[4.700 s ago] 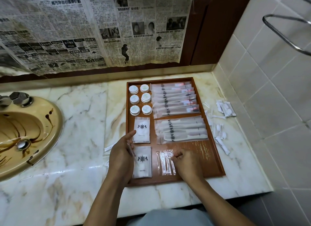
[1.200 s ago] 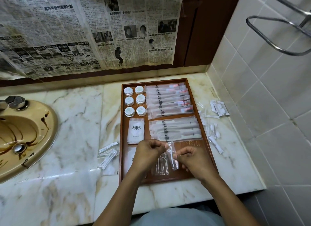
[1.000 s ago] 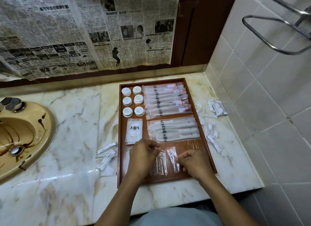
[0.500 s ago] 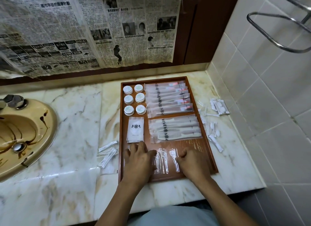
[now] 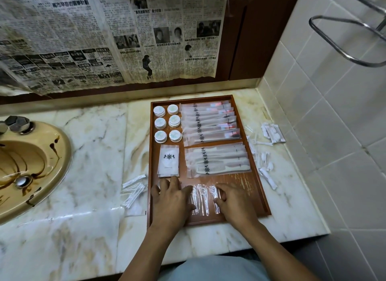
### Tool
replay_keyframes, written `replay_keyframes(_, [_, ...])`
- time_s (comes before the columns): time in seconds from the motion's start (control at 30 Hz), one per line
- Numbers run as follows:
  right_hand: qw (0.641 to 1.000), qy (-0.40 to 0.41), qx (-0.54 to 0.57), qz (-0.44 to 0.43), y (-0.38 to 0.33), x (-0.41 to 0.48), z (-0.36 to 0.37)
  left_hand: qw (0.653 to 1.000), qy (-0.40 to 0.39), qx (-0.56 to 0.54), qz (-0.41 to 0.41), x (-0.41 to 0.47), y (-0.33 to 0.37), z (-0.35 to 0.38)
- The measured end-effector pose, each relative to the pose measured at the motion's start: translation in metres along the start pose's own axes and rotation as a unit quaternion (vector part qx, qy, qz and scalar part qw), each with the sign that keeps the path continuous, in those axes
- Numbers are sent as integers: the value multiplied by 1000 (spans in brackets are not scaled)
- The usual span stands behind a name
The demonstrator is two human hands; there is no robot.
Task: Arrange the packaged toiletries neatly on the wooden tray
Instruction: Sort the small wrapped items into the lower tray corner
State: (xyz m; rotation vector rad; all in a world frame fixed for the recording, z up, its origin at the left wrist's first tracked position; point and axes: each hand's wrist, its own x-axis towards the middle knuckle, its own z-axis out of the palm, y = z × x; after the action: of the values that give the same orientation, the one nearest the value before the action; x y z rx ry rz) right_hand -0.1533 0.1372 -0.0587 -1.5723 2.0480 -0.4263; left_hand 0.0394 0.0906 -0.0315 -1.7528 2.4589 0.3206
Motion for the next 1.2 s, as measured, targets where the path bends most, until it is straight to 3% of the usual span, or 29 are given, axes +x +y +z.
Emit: replay_keyframes(1.2, [999,25,27,-19,-7,-3,8,1000,-11,-19,-12,-5,2,-2])
